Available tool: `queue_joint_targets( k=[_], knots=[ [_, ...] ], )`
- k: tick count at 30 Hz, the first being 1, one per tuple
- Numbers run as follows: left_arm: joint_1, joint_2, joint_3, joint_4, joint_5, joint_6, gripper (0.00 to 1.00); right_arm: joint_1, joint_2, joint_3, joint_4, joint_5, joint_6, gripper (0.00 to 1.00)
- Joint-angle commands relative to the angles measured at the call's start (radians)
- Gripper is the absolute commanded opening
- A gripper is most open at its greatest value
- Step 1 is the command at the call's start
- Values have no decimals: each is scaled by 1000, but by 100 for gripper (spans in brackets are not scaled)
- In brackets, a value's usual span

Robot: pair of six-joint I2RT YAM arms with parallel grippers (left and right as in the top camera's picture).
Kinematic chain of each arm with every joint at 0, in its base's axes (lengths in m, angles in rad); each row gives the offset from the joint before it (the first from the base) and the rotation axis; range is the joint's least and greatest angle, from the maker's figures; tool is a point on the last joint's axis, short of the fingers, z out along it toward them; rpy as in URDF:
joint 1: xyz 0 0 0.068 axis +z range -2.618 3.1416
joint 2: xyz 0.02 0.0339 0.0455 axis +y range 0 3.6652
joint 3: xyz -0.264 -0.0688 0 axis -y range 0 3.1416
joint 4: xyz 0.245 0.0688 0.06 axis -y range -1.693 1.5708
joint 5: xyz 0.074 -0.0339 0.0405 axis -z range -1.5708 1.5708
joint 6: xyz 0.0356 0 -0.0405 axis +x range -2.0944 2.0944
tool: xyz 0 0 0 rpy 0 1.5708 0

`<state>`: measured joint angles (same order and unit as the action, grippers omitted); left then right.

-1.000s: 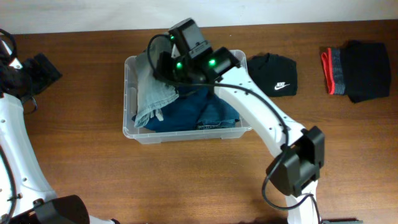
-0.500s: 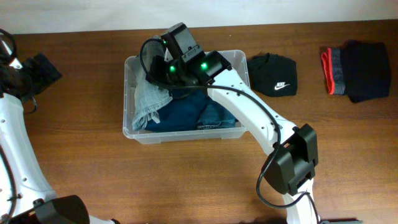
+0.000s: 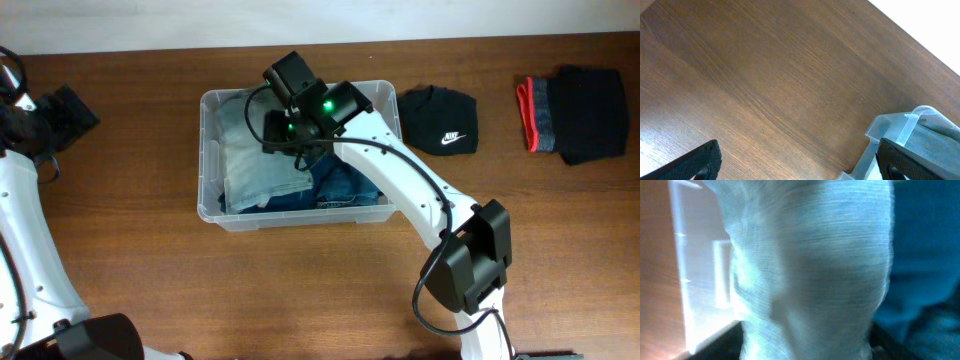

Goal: Pack container
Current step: 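Lower the denim shorts into the bin's left side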

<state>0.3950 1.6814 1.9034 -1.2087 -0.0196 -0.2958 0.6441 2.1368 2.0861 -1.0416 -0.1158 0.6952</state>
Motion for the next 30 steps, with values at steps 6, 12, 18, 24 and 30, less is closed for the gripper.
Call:
queue_joint_targets(
  k=[6, 12, 18, 24, 30],
  knots=[
    [3, 11, -5, 0, -6, -6, 99, 3, -27, 31, -50, 183, -87, 84],
    [3, 11, -5, 0, -6, -6, 99, 3, -79, 93, -73, 293, -126, 84],
    [3, 11, -5, 0, -6, -6, 99, 4, -79, 126, -54, 274, -142, 30],
    [3, 11, -5, 0, -6, -6, 99, 6, -23, 122, -54, 223, -170, 4],
    [3, 11, -5, -1, -6, -6, 99, 6, 89, 122, -55, 160, -171, 4]
  ],
)
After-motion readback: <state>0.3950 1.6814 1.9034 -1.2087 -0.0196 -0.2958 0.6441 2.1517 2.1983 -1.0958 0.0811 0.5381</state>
